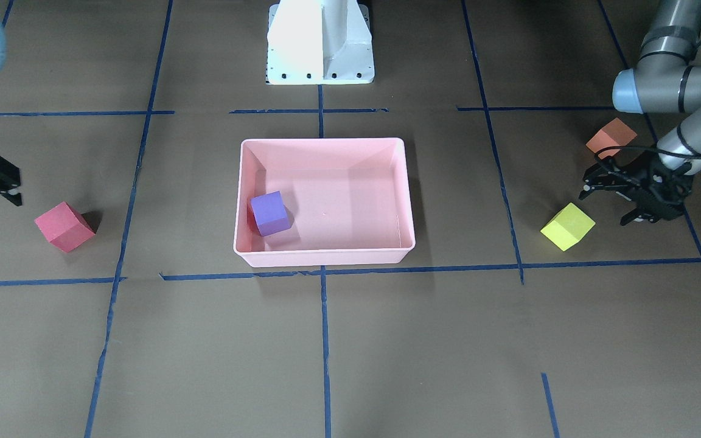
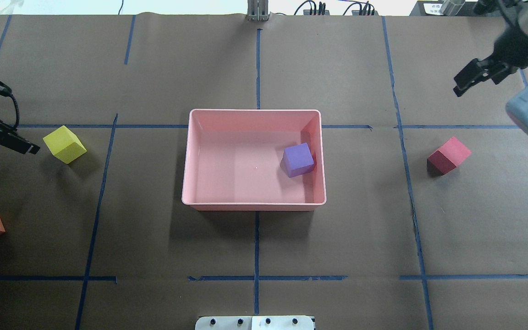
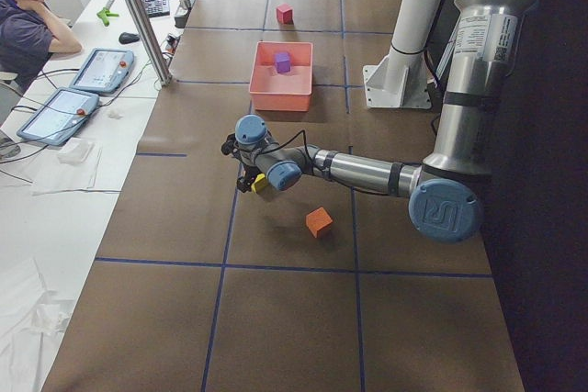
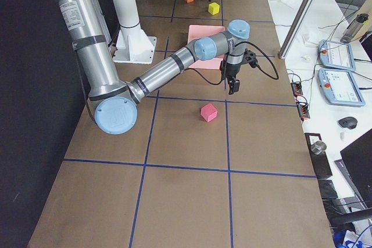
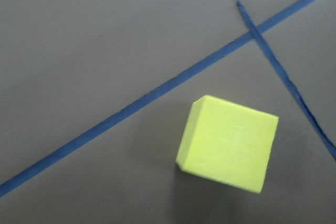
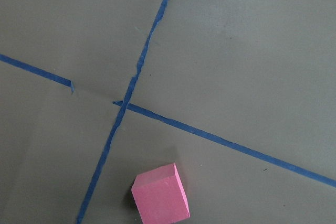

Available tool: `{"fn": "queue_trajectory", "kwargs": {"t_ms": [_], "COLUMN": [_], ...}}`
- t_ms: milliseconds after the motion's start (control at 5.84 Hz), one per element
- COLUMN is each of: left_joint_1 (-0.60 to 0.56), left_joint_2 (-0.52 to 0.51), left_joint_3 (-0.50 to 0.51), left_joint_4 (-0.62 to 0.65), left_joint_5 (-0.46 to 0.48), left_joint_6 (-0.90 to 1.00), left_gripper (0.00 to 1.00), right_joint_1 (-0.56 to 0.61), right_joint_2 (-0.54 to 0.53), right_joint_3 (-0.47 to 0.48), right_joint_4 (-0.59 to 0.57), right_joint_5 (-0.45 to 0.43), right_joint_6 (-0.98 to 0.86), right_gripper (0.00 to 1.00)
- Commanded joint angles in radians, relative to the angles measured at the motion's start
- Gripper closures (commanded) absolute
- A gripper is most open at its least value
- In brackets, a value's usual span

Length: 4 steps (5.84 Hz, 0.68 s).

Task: Place blocks into pink bin with both arms
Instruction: 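Lower the left gripper onto the yellow cube while the right gripper withdraws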

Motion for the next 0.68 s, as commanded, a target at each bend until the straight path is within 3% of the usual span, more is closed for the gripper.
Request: {"fn": "queue_trajectory", "kwargs": {"t_ms": [0, 514], "left_joint_1": [0.034, 0.088], "left_joint_2": [-0.034, -0.041], "left_joint_3": [0.031, 0.048], "left_joint_4": [-0.008, -0.008], "left_joint_5": [0.023, 0.065], "left_joint_6": [0.004, -0.002], "left_gripper": [0.00, 0.00], "right_joint_1": [0.018, 0.018], "right_joint_2": [-0.024, -0.025], "right_joint_3": [0.004, 0.004], "right_joint_4": [0.001, 0.001], "right_joint_5": [0.008, 0.007], "right_joint_6": [-0.029, -0.029], "right_gripper": [0.00, 0.00]}}
